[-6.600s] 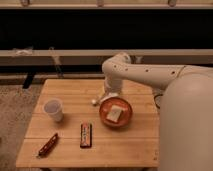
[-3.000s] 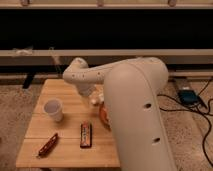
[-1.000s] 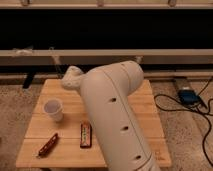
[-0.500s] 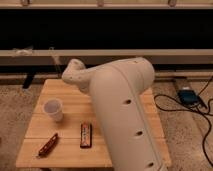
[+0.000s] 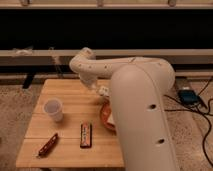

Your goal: Stand the bottle upright

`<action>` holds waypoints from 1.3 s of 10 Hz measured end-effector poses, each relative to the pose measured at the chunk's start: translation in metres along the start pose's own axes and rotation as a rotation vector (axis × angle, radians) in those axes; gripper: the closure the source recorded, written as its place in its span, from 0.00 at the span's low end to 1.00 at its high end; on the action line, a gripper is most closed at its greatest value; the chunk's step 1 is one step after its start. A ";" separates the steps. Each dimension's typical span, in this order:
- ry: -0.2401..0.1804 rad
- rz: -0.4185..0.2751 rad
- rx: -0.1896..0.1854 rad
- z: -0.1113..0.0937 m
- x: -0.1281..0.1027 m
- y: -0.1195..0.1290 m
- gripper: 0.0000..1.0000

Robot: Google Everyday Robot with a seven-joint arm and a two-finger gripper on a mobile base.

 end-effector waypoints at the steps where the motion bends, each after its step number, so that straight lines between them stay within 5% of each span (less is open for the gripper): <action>1: -0.026 0.027 -0.033 -0.006 -0.004 -0.002 1.00; 13: -0.365 0.311 -0.304 -0.061 -0.023 -0.050 1.00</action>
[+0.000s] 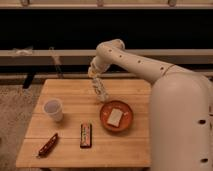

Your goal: Stand the bottle upright

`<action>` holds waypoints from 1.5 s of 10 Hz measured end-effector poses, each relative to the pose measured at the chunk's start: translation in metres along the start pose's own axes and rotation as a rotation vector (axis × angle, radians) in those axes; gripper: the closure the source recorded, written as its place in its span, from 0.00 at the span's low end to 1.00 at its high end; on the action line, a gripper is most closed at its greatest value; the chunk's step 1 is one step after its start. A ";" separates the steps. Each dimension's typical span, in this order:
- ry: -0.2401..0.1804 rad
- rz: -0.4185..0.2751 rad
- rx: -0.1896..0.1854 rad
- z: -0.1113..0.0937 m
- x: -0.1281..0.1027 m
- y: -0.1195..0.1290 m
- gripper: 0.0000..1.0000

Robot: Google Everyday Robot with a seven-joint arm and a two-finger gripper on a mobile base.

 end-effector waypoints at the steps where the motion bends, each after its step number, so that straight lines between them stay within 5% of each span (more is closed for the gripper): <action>1: -0.022 0.021 -0.023 -0.001 0.000 -0.003 1.00; 5: -0.131 0.091 -0.131 -0.005 0.002 -0.018 1.00; 8: -0.219 0.091 -0.166 -0.016 0.006 -0.021 1.00; 12: -0.307 0.039 -0.122 -0.025 0.014 -0.009 1.00; 15: -0.327 0.021 -0.089 -0.019 0.016 0.000 0.95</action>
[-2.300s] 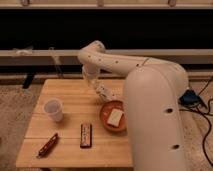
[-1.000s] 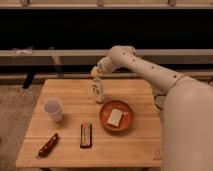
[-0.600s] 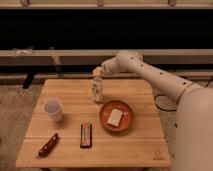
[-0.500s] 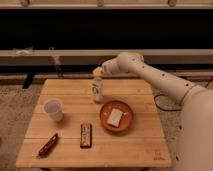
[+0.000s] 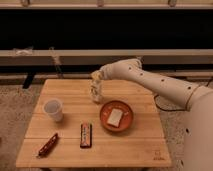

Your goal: Stand the bottle upright

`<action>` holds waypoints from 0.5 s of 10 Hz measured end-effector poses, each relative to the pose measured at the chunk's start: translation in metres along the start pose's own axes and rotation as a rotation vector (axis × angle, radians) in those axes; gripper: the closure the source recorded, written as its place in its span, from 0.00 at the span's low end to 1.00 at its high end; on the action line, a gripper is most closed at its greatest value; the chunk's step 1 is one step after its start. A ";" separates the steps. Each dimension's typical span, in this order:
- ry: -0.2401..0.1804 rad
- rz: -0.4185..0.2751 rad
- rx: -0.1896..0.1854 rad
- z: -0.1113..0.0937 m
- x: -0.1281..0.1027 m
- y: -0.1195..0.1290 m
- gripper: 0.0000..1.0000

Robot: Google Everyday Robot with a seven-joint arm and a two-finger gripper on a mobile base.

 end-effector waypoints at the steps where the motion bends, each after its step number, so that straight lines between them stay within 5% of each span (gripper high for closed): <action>1: -0.006 -0.003 0.008 0.002 0.001 0.002 0.85; 5: -0.035 -0.006 0.047 0.011 0.007 0.007 0.47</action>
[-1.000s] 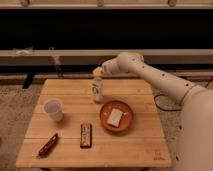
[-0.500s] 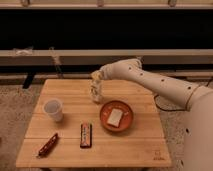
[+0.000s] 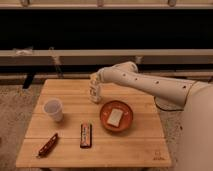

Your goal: Stand the bottle upright

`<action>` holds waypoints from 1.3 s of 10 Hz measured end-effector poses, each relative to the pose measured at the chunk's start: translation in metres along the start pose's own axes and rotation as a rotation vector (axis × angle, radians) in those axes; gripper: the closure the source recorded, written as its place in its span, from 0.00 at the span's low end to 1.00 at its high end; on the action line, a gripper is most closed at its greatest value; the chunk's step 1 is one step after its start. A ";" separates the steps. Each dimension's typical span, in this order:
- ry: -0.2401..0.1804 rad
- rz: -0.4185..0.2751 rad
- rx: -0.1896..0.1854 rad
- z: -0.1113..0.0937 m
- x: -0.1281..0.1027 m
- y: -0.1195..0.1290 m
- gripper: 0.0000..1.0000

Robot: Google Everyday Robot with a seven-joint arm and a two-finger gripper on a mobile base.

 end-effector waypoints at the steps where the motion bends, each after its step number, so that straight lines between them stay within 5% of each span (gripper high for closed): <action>1: -0.002 -0.003 0.005 0.002 0.001 0.003 0.36; 3: 0.000 -0.007 0.015 0.004 0.004 0.002 0.21; 13: 0.010 -0.040 0.005 -0.024 0.000 -0.003 0.20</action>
